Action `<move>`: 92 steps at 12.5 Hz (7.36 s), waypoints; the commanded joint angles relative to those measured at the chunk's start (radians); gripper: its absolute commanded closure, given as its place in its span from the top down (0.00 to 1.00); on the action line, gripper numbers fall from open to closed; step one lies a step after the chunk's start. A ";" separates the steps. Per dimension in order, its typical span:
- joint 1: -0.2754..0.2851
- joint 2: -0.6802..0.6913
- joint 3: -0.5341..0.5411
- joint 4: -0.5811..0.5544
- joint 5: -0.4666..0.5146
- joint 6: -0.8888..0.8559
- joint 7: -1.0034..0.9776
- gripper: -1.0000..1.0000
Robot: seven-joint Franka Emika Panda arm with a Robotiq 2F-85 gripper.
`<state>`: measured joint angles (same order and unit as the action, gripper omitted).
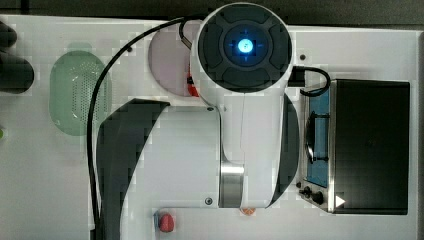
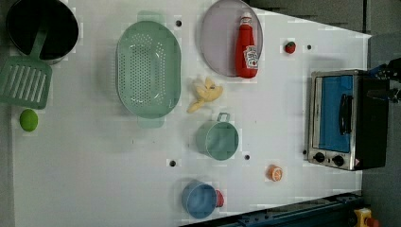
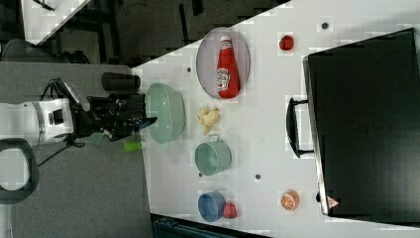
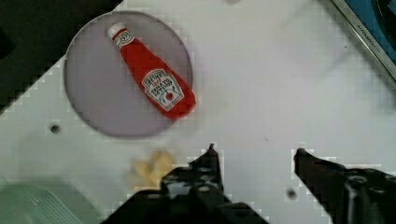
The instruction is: Pick ketchup from plate and place it on table.
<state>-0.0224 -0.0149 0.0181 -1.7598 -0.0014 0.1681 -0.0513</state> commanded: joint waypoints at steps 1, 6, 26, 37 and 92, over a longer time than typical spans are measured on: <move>-0.103 -0.153 0.053 0.010 0.016 -0.206 0.027 0.77; -0.091 -0.101 0.067 0.010 0.016 -0.191 0.009 1.00; -0.048 0.499 0.108 0.012 0.013 0.521 -0.663 1.00; -0.027 0.742 0.104 0.024 -0.012 0.820 -0.663 1.00; -0.068 -0.092 0.025 -0.270 -0.002 0.255 -0.097 1.00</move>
<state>-0.0889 -0.0892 0.0429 -2.0410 0.0020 0.4741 -0.2220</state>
